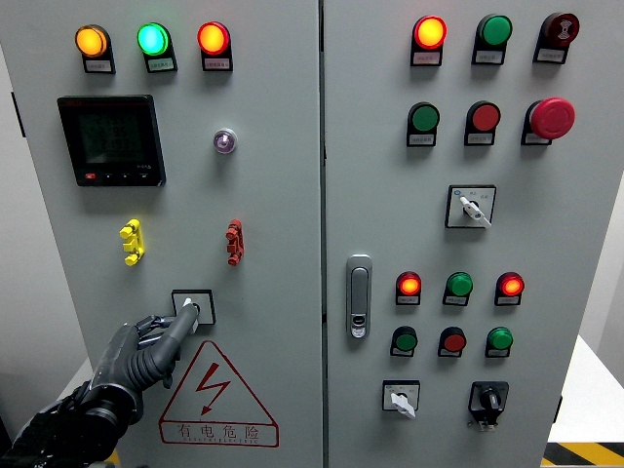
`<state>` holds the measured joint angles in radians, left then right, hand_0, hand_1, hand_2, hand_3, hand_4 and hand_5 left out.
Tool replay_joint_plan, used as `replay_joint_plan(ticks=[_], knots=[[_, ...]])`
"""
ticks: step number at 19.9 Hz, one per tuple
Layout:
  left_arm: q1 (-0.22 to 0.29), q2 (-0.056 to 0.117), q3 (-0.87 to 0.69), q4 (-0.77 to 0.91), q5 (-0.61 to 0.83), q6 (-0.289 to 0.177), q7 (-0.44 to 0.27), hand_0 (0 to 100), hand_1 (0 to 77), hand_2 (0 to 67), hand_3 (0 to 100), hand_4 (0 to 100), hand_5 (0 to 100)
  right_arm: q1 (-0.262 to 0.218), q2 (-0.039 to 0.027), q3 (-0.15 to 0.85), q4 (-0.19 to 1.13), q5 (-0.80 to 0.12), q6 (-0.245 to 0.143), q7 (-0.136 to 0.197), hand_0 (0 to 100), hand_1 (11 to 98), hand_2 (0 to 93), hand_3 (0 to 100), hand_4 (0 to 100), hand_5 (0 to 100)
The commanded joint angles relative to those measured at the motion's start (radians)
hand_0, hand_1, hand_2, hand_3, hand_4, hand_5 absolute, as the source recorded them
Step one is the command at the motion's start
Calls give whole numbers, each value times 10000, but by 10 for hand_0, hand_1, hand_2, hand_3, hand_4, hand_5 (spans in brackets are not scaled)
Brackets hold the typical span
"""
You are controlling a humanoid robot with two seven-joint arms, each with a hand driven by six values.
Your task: Turn on light switch 1
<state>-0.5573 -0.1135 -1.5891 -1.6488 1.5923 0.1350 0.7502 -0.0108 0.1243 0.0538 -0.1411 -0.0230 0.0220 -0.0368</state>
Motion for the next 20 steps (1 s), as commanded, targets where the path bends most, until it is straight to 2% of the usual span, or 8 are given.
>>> replay_joint_plan(ticks=[1, 2, 9, 10, 13, 14, 18, 20], knots=[[-41, 0, -1, 13, 0, -15, 0, 391, 452, 490, 954, 1000, 984, 0, -15, -1, 0, 0, 10, 0, 0, 196, 0, 198, 194, 104], [-42, 0, -1, 43, 0, -15, 0, 393, 452, 490, 954, 1000, 984, 0, 0, -1, 0, 0, -5, 0, 0, 180, 0, 198, 194, 105], [-72, 15, -1, 59, 0, -15, 76, 410, 443, 492, 957, 1000, 992, 0, 0, 14, 0, 0, 10, 0, 0, 197, 0, 198, 194, 105], [-72, 15, -1, 74, 0, -31, 76, 412, 442, 492, 957, 1000, 992, 0, -15, 14, 0, 0, 10, 0, 0, 197, 0, 198, 194, 105], [-72, 15, -1, 74, 0, -31, 92, 417, 441, 492, 957, 1000, 993, 0, 0, -1, 0, 0, 10, 0, 0, 200, 0, 197, 194, 105], [-72, 15, -1, 74, 0, -31, 92, 419, 441, 492, 958, 1000, 993, 0, -15, -1, 0, 0, -5, 0, 0, 200, 0, 197, 194, 105], [-195, 15, -1, 120, 0, -16, 138, 404, 434, 493, 959, 1000, 996, 0, 0, 14, 0, 0, 10, 0, 0, 200, 0, 197, 194, 105], [-210, 15, -1, 120, 0, -31, 138, 442, 420, 494, 959, 1000, 997, 0, 0, 14, 0, 0, 10, 0, 0, 197, 0, 197, 194, 105]])
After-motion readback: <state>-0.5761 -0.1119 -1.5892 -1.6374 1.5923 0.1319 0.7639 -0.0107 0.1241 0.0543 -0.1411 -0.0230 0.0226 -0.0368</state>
